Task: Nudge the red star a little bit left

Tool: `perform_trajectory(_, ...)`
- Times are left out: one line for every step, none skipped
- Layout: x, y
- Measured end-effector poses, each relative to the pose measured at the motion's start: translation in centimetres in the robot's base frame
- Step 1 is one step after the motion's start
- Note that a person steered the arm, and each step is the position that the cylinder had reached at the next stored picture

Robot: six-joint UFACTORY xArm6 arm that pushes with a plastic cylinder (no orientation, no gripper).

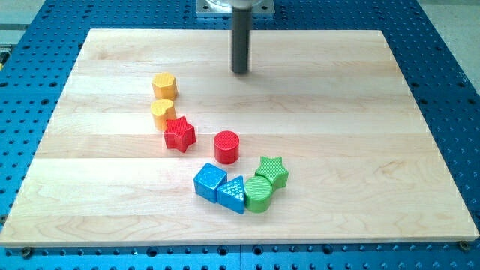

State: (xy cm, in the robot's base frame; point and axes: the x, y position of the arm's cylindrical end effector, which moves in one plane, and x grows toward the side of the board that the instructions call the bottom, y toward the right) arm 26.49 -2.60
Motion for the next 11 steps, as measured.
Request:
perform_trajectory(-3.0, -14.0)
perform_trajectory(4.5, -22.4)
perform_trajectory(16.2, -21.2)
perform_trajectory(25.1, -15.0)
perform_trajectory(25.0, -7.4)
perform_trajectory(22.1, -1.3)
perform_trajectory(20.5, 1.3)
perform_trajectory(18.9, -2.3)
perform_trajectory(20.0, -3.8)
perform_trajectory(20.7, -3.2)
perform_trajectory(21.9, -1.2)
